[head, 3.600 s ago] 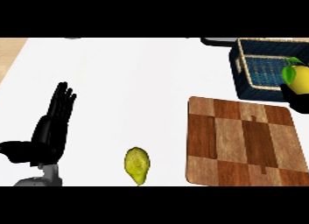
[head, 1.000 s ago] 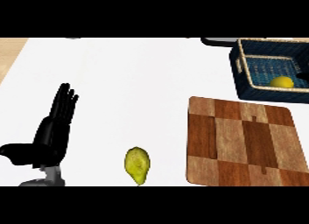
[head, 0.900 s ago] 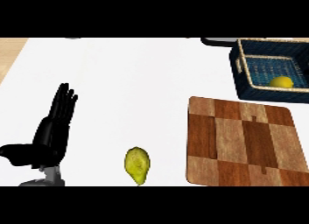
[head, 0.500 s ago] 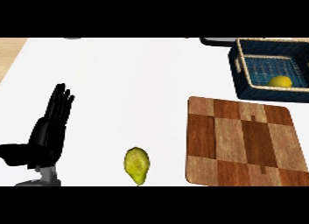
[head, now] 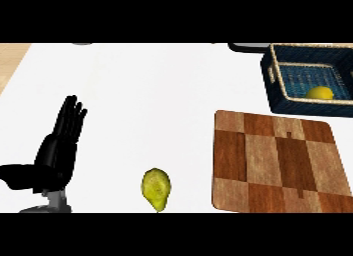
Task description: Pick the lemon from the cutting board and place it in the basket
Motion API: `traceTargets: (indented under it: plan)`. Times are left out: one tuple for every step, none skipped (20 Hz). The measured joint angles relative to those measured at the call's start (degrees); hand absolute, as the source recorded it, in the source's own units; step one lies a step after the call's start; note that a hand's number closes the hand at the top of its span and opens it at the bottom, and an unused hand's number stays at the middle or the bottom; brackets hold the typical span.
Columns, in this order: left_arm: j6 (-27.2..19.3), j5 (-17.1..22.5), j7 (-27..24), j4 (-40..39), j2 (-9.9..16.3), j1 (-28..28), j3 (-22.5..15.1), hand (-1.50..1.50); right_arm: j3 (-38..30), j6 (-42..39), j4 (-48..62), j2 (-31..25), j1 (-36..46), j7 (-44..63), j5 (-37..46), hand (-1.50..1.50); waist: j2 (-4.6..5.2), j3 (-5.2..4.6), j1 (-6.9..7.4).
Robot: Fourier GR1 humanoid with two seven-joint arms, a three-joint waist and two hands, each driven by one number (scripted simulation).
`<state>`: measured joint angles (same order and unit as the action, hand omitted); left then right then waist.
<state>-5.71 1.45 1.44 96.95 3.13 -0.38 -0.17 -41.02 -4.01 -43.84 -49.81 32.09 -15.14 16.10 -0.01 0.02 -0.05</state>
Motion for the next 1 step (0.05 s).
traceTargets:
  plan:
    - [-0.04, 0.01, 0.31, 0.3, -0.04, 0.11, -0.06, 0.0, -0.93, -1.99, 1.18, -1.6, -0.15, -0.82, -1.22, -1.5, 0.02, 0.02, 0.06]
